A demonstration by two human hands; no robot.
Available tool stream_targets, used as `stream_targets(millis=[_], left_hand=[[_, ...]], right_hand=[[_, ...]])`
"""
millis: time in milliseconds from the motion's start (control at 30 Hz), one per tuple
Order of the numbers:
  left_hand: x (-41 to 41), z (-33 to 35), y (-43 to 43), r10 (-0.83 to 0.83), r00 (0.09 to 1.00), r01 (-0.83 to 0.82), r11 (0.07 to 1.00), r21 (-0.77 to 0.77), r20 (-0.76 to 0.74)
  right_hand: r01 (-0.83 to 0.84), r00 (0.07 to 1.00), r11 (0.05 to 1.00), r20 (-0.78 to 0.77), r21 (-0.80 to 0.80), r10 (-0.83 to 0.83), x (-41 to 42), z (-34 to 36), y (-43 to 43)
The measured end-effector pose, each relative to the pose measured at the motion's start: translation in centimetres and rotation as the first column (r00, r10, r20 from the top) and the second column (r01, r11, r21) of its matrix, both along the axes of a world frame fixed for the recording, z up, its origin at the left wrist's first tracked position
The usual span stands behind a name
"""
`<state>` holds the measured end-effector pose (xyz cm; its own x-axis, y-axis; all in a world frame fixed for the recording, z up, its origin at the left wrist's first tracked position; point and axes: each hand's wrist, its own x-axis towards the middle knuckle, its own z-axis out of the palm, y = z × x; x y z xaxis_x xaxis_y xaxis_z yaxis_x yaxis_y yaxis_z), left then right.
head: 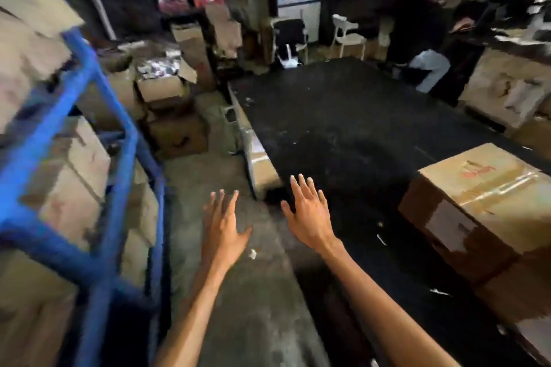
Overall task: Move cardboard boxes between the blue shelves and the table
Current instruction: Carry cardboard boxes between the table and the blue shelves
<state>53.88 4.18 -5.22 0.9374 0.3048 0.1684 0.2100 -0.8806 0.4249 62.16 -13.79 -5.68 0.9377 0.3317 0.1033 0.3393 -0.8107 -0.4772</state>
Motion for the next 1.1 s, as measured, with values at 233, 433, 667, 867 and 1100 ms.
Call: stream_targets(millis=[233, 433, 667, 867, 1100], left_hand=[[-12.9, 5.1, 12.0, 0.386, 0.920, -0.390, 0.918, 0.067, 0.063], [-25.0, 7.3, 15.4, 0.706, 0.695, -0.714, 0.700, 0.015, 0.139], [-35.0, 9.2, 17.1, 0.871, 0.456, -0.877, 0.475, -0.077, 0.184], [-39.0, 10.3, 22.5, 0.918, 0.353, -0.891, 0.388, -0.237, 0.179], [-39.9, 12.9, 34.6, 0.941, 0.266, -0.822, 0.334, -0.462, 0.207]], right_hand=[[-0.557, 0.824, 0.830, 0.112, -0.018, 0.555, -4.7, 4.8, 17.1], [-0.845, 0.520, 0.534, 0.183, -0.034, 0.835, -12.8, 8.4, 27.8], [-0.970, 0.232, 0.241, 0.182, -0.029, 0.955, -20.9, 10.4, 36.8], [-0.987, 0.161, 0.159, 0.145, 0.020, 0.976, -24.5, 11.7, 45.2], [-0.962, 0.242, 0.235, 0.037, 0.136, 0.970, -25.8, 15.4, 58.5]])
